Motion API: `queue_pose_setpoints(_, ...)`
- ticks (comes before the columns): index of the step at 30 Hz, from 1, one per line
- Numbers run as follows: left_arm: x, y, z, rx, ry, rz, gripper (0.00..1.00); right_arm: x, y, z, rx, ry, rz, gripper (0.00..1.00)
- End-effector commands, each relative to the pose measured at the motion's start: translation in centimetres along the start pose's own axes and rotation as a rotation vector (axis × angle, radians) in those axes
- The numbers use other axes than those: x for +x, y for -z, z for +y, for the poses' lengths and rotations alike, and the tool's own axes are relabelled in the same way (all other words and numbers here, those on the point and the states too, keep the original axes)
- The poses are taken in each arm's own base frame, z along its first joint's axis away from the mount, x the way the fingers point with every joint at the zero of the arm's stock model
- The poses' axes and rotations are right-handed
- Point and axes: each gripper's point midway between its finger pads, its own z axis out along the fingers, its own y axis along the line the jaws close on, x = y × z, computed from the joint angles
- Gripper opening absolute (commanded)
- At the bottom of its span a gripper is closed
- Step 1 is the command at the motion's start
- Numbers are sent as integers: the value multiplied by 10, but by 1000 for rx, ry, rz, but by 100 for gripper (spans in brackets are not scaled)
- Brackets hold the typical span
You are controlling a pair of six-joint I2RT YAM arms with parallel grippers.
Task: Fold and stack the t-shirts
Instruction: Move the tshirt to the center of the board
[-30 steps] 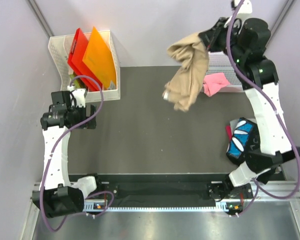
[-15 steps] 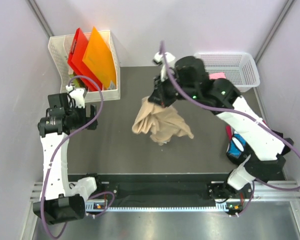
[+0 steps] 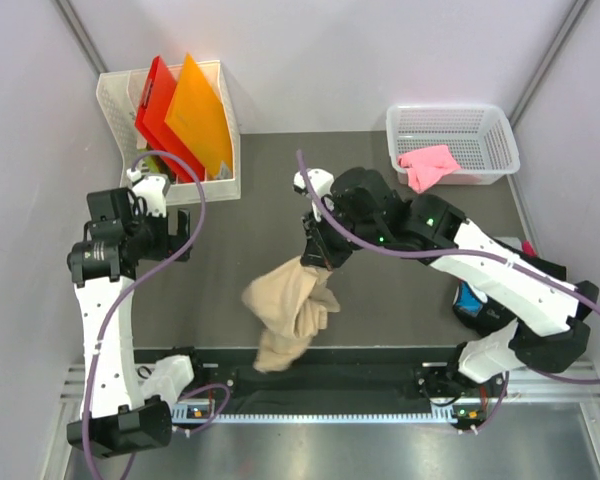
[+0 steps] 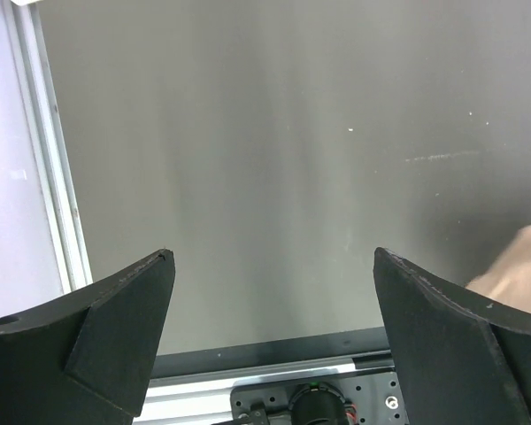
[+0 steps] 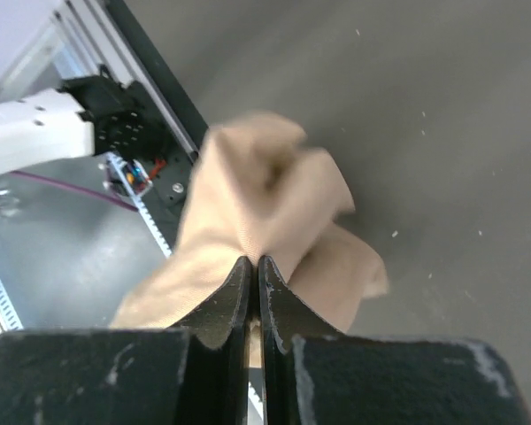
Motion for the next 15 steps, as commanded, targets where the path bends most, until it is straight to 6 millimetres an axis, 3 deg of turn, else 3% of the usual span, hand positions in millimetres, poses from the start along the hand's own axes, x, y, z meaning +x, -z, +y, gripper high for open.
queue_pose_setpoints(1, -10, 13, 0, -3, -30, -39, 98, -10, -12, -23, 69, -10, -43, 0)
queue_pose_setpoints(3, -10, 13, 0, -2, -32, -39, 98, -15, -31, -49, 121, -29, -27, 0)
queue_pose_setpoints(4, -9, 12, -1, 2, -29, -33, 98, -20, -37, -53, 99, -31, -29, 0)
queue_pose_setpoints(5, -8, 12, -1, 4, -30, -31, 98, -24, -55, -64, 97, -45, -21, 0)
queue_pose_setpoints(6, -8, 12, -1, 5, -31, -27, 97, -32, -61, -83, 115, -74, -33, 0)
queue_pose_setpoints(7, -7, 11, -1, 4, -31, -22, 97, -40, -66, -86, 90, -83, -42, 0)
queue_pose_setpoints(8, -7, 11, -1, 3, -31, -22, 97, -36, -89, -98, 89, -104, -7, 0)
queue_pose_setpoints(9, -7, 12, 0, 1, -36, -21, 97, -37, -97, -109, 93, -118, 7, 0)
queue_pose_setpoints(10, -7, 11, 0, 2, -37, -19, 97, -46, -103, -108, 66, -109, 4, 2)
queue_pose_setpoints(11, -8, 11, 1, -1, -40, -18, 97, -33, -127, -120, 78, -125, 70, 32)
queue_pose_setpoints(12, -8, 12, 1, -3, -46, -19, 97, -24, -133, -127, 99, -136, 115, 49)
queue_pose_setpoints(13, -9, 11, 1, -1, -48, -16, 97, -29, -137, -136, 140, -124, 114, 67)
queue_pose_setpoints(14, -9, 11, 2, -2, -50, -15, 97, -20, -148, -146, 172, -132, 145, 99)
queue_pose_setpoints(15, -10, 12, 2, -2, -57, -15, 97, -20, -147, -153, 206, -131, 144, 100)
